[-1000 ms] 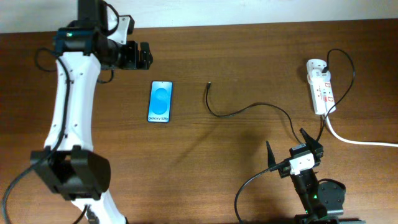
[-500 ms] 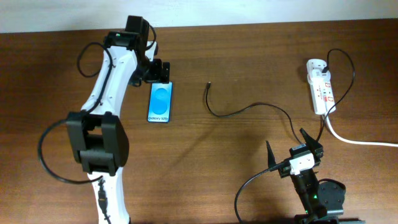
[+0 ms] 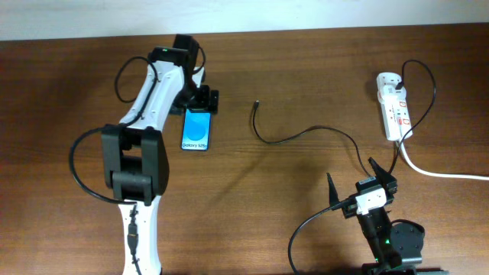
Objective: Plug charger to phone and switch on socket
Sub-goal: 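Close the left gripper on the top edge of the blue phone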
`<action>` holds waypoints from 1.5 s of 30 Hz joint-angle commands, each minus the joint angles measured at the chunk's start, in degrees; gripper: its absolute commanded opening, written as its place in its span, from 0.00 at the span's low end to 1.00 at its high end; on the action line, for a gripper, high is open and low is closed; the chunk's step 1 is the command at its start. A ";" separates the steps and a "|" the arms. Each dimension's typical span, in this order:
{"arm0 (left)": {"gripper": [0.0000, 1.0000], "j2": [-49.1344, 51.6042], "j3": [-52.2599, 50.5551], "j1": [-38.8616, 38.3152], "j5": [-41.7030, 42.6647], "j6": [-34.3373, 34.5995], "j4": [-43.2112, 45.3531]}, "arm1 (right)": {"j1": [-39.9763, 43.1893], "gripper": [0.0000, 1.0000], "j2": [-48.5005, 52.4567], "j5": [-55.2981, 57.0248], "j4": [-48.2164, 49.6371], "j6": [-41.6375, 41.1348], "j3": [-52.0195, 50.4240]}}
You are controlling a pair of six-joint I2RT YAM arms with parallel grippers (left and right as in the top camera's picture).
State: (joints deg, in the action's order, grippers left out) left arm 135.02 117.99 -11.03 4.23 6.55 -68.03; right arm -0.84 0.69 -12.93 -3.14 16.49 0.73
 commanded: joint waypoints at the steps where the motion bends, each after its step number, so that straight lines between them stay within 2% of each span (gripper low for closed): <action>1: 0.99 2.60 0.46 -0.96 -0.70 0.70 0.24 | 0.11 0.98 -0.50 -0.31 -0.09 -0.68 -0.42; 16: 0.99 4.79 0.59 -0.98 -4.02 0.72 -0.02 | 0.11 0.98 -0.50 -0.31 -0.09 -0.68 -0.42; 23: 0.99 4.79 7.50 -0.98 -4.09 -0.28 -5.07 | 0.11 0.98 -0.50 -0.31 -0.09 -0.68 -0.42; 26: 0.99 4.94 7.56 -0.98 -4.13 -1.88 -5.38 | 0.11 0.98 -0.50 -0.31 -0.09 -0.68 -0.42; 45: 0.99 8.44 7.30 -0.46 -5.55 -1.86 -5.92 | 0.11 0.98 -0.50 -0.31 -0.09 -0.68 -0.42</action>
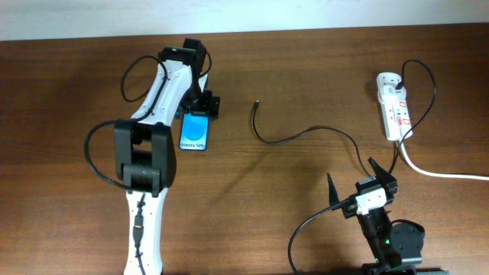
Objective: Plug charger to phone and switch on socket
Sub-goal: 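Close the left gripper on the top edge of the blue phone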
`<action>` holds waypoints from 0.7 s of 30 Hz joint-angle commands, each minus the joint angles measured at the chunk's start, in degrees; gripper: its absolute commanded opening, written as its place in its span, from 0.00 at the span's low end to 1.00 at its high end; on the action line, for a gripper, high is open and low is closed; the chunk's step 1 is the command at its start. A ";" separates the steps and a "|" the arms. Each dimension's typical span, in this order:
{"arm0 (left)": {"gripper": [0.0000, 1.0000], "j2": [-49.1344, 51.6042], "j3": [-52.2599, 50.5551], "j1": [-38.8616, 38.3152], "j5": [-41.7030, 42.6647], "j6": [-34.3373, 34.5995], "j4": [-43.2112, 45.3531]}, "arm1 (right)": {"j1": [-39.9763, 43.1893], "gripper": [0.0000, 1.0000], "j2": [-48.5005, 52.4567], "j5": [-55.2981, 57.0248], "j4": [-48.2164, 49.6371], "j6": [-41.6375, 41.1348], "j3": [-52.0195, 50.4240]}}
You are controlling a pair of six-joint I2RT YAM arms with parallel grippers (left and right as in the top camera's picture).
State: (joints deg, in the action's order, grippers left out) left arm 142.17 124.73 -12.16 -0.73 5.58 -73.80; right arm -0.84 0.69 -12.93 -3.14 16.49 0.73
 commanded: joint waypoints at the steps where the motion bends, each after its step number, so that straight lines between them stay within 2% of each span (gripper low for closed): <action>1: 0.99 1.29 0.57 0.70 -0.59 -0.87 -0.02 | 0.11 0.98 -0.50 -0.31 -0.09 -0.68 -0.42; 12: 1.00 1.31 -3.15 0.70 -0.59 -1.38 0.61 | 0.11 0.98 -0.50 -0.31 -0.09 -0.68 -0.42; 21: 0.88 1.31 -3.21 0.63 1.36 -1.31 0.07 | 0.11 0.98 -0.50 -0.31 -0.09 -0.68 -0.42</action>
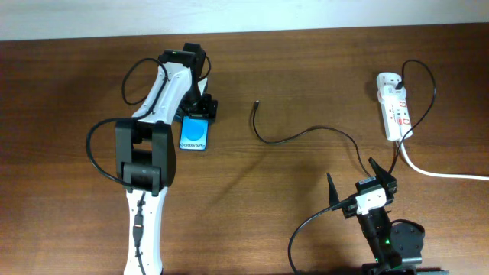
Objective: Plug charger to phone and switch on socket
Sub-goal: 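Close the left gripper on the top edge of the blue phone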
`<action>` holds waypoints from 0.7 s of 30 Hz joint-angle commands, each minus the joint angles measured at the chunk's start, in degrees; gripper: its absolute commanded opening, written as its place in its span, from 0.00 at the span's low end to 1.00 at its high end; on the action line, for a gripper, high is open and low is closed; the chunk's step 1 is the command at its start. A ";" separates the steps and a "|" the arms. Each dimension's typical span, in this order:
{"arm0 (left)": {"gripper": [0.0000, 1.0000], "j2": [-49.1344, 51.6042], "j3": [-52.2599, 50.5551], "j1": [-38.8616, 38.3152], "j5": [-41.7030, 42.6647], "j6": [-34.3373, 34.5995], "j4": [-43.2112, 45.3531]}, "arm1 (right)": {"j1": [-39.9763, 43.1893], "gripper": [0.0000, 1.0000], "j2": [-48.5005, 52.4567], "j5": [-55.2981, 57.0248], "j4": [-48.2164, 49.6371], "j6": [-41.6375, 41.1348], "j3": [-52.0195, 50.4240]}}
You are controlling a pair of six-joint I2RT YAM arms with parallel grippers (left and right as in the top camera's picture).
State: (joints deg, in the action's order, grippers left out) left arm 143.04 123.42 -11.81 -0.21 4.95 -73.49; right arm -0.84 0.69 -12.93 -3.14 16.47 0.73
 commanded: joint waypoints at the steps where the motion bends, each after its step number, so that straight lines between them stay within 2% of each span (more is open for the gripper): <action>1: 0.87 0.44 -1.90 0.31 0.83 -0.68 -0.13 | 0.11 0.98 -0.50 -0.31 -0.07 -0.66 -0.42; 4: 0.83 0.44 -1.88 0.31 0.85 -0.68 0.35 | 0.11 0.98 -0.50 -0.31 -0.09 -0.66 -0.42; 6: 0.75 0.44 -1.90 0.31 0.83 -0.68 0.76 | 0.11 0.98 -0.50 -0.31 -0.09 -0.66 -0.42; 12: 0.71 0.42 -1.22 0.35 0.85 -0.68 0.85 | 0.11 0.98 -0.50 -0.31 -0.09 -0.66 -0.42; 21: 0.68 0.42 7.28 0.35 1.18 -0.61 -3.37 | 0.11 0.98 -0.50 -0.31 -0.07 -0.66 -0.42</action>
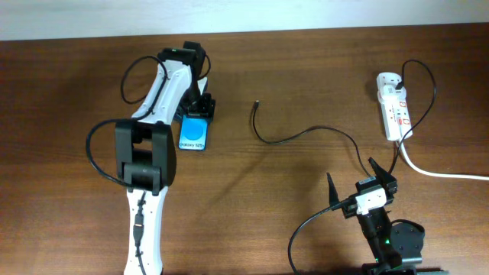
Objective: Plug charger to phone and switch on socket
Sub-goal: 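Close the left gripper on the top edge of the blue phone, then lift the phone with the left gripper and tilt it upright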
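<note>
The phone (195, 136), blue screen up, lies at the back left of the wooden table (252, 198). My left gripper (201, 108) sits over its far end, fingers closed in against its sides. The black charger cable (299, 134) lies loose, with its plug tip (255, 103) to the right of the phone. From there it curves across the table to the white socket strip (392, 107) at the back right. My right gripper (359, 183) stands open near the front edge, just short of the cable's bend, holding nothing.
A thick white mains cord (439, 173) runs from the socket strip off the right edge. The left arm's white links (145, 153) stretch from the front edge up to the phone.
The left gripper's fingers have drawn slightly closer together over the phone's far end. The phone, the cable and the right arm are where they were.
At first my left gripper stood wider at the phone's far end. Then the arm shifted right and the phone turned a little. The gripper then sat lower over the phone, and now it is closed on it. The right arm stayed put.
</note>
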`<action>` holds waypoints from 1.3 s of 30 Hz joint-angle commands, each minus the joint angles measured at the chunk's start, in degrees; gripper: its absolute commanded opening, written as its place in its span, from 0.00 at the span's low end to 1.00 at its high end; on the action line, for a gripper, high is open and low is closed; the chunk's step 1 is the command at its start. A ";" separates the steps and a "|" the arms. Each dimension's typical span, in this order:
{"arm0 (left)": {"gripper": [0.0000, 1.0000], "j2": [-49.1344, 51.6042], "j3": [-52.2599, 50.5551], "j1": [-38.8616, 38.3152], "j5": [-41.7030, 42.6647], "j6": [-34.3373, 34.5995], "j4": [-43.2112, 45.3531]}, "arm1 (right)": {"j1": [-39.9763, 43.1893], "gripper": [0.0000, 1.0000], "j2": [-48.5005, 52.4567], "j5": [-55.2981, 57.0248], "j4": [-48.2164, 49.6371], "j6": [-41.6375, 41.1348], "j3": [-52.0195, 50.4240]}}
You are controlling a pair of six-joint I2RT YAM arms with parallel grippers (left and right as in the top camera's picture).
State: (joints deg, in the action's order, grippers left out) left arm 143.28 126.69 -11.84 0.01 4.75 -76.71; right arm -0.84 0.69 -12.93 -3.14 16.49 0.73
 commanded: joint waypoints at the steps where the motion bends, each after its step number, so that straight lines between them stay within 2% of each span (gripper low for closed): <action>1: 0.68 0.17 4.24 0.37 1.09 -0.44 -0.15 | 0.11 0.98 -0.48 -0.31 -0.09 -0.68 -0.42; 14: 0.64 0.17 4.28 0.37 4.39 5.57 -0.48 | 0.11 0.98 -0.48 -0.31 -0.09 -0.68 -0.42; 17: 0.56 0.17 4.28 0.31 6.19 11.32 -0.31 | 0.11 0.98 -0.50 -0.31 -0.09 -0.68 -0.42; 22: 0.47 0.17 4.28 0.33 11.08 14.86 1.20 | 0.11 0.98 -0.50 -0.31 -0.09 -0.68 -0.42; 26: 0.35 0.17 4.28 0.33 11.30 19.41 1.60 | 0.11 0.98 -0.50 -0.31 -0.07 -0.68 -0.42; 28: 0.22 0.17 4.28 0.33 12.44 21.00 1.51 | 0.11 0.98 -0.50 -0.31 -0.07 -0.68 -0.42; 33: 0.00 0.17 4.28 0.35 18.05 27.58 1.60 | 0.11 0.98 -0.50 -0.31 -0.09 -0.68 -0.42; 39: 0.00 0.17 4.28 0.37 22.95 35.91 1.38 | 0.11 0.98 -0.50 -0.31 -0.09 -0.68 -0.42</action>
State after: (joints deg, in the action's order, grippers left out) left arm 143.28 129.73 -11.84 17.85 32.73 -75.20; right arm -0.84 0.69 -12.93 -3.14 16.49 0.73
